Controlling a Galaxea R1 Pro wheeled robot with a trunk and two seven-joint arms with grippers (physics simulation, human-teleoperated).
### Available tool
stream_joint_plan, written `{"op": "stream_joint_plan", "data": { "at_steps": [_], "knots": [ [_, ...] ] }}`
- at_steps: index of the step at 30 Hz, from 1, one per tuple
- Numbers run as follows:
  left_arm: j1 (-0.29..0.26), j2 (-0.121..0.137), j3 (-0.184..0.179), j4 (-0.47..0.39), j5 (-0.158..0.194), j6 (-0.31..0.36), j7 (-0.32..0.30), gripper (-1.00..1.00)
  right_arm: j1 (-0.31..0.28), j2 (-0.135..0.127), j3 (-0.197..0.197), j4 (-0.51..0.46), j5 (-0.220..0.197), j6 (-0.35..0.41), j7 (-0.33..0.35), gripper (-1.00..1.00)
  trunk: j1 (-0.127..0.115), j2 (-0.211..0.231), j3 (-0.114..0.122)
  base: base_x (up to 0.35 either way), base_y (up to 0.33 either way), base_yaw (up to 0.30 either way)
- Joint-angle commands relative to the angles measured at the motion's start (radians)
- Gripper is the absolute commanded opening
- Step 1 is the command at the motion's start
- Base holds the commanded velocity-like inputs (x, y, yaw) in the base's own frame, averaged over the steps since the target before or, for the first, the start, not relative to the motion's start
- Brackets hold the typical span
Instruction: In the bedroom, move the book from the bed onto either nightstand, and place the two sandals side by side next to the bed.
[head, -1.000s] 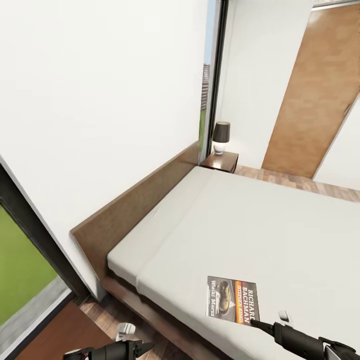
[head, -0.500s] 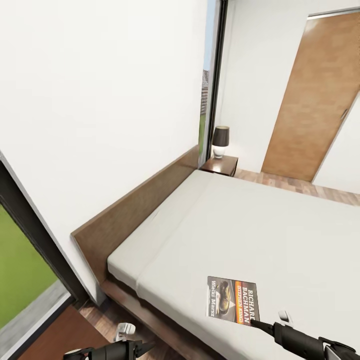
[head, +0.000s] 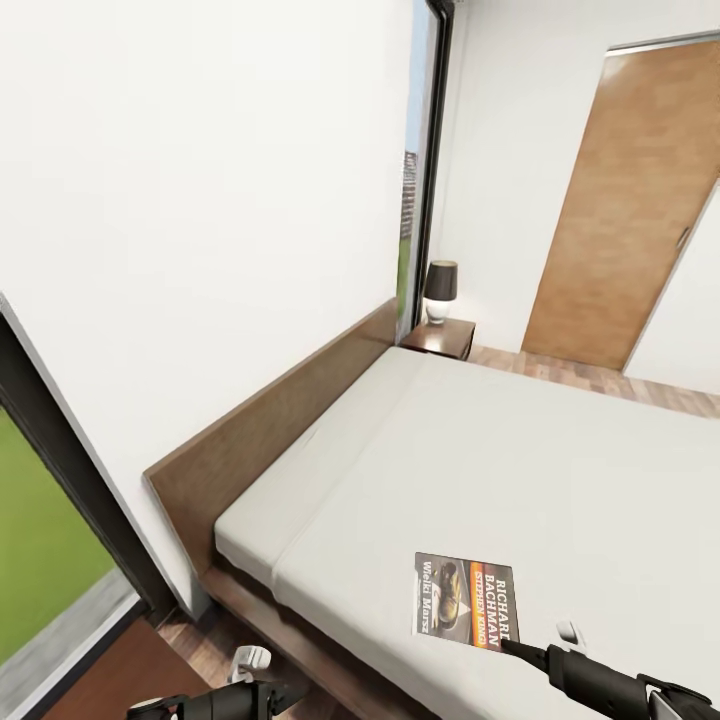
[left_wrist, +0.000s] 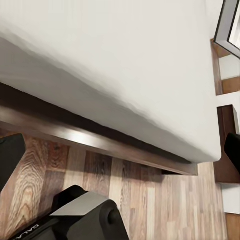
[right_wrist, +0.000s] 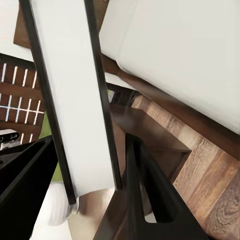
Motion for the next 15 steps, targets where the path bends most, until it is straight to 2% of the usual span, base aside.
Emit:
{"op": "stream_joint_plan", "data": {
  "at_steps": [1,15],
  "knots": [
    [-0.001,0.0,0.002,0.0,0.004,0.01,-0.004,1.0,-0.001,-0.001,0.007,0.0,-0.011,0.01,0.002,-1.0,0.0,-0.001,0.0,0.0,0.0,0.0],
    [-0.001,-0.001,0.002,0.0,0.004,0.01,-0.004,1.0,-0.001,-0.001,0.007,0.0,-0.011,0.011,0.003,-1.0,0.0,-0.001,0.023,0.0,0.0,0.0]
  ]
}}
